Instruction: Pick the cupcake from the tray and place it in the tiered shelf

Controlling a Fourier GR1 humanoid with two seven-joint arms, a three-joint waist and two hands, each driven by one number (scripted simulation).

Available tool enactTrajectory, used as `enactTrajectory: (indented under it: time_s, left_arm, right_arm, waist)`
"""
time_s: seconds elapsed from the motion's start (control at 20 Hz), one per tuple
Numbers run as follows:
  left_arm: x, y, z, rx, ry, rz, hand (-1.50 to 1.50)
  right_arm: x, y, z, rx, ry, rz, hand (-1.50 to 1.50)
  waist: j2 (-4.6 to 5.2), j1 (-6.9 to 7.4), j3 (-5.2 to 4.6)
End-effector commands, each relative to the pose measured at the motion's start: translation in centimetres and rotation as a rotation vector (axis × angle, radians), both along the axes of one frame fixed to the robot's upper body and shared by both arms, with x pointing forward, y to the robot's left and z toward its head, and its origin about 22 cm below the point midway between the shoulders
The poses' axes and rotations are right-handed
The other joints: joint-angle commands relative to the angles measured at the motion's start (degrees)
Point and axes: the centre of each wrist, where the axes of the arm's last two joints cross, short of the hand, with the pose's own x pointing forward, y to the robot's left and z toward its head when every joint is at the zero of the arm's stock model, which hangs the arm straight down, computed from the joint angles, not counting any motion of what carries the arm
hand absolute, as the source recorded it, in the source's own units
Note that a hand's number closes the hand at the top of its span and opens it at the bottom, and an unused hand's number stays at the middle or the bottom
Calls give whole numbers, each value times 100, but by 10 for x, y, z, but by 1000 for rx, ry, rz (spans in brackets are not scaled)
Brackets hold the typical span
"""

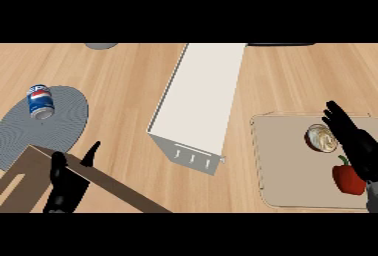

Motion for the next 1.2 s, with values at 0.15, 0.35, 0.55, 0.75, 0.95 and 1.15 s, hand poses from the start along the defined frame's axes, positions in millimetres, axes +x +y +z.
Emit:
enactTrajectory:
  time_s: [0.15, 0.35, 0.55, 0.75, 0.95, 1.15]
  left_arm:
    - [-9, 23, 40, 125, -142, -31, 0]
    - [-36, 47, 54, 151, -113, -68, 0]
    - [-47, 40, 59, 145, -164, -103, 0]
    - [-62, 39, 50, 154, -169, -97, 0]
    - [-64, 37, 51, 159, -175, -99, 0]
    - [-62, 38, 60, 163, -180, -102, 0]
  right_arm:
    - [-5, -86, 45, -186, -63, -262, -150]
    - [-34, -136, 46, -503, 97, -478, 150]
    - [-13, -105, 21, -125, -27, -474, -150]
    - [-9, -98, 22, -83, -86, -313, -150]
    - [-1, -96, 38, -126, -78, -156, -150]
    - [9, -89, 55, -220, 31, -23, -150]
  waist:
    - [-29, -260, -172]
    - [12, -383, -211]
    - [-35, -326, -145]
    - [-58, -296, -166]
    - [-42, -372, -195]
    - [-5, -353, -227]
